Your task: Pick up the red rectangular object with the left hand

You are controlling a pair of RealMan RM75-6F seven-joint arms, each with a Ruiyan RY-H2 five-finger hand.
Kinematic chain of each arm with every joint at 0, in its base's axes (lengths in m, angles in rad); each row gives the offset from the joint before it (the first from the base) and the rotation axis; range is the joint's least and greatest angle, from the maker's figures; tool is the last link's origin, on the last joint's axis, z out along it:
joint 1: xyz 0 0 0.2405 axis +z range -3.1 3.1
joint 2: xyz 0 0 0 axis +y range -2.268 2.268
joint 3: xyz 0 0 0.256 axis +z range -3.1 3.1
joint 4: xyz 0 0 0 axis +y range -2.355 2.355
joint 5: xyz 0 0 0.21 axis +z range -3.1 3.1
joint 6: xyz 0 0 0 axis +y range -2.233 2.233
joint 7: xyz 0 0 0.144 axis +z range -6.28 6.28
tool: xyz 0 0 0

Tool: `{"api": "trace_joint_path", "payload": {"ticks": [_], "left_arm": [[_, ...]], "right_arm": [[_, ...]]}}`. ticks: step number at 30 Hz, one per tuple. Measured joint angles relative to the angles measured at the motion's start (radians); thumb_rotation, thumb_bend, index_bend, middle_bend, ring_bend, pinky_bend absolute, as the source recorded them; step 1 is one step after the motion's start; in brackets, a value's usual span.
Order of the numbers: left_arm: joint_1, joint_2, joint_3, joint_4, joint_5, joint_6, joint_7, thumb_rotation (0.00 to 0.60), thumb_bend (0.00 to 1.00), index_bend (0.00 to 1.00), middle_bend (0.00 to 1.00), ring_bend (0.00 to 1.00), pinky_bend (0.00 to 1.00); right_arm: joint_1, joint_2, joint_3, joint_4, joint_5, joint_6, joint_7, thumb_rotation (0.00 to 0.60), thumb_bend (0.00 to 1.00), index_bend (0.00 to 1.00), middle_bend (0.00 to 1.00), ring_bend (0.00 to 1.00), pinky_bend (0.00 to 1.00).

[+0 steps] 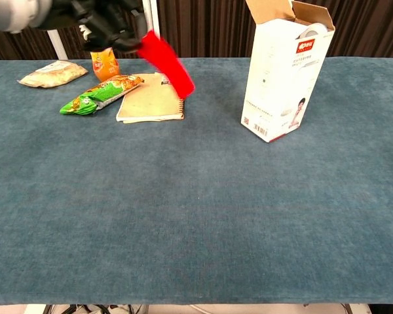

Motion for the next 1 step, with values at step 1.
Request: {"api": "trace_joint_path", "payload": {"ticks": [1], "left_arm": [[-0.030,-0.014,-0.015,0.013,-0.037,-0.007,0.000,0.600,0.54,0.75,0.86,0.87,0.84]], "right_arm": [[0.000,0.000,-0.001,0.001,-0.001,0.000,0.000,0.600,0.13,0.19,0.09,0.14,0.15]]}}
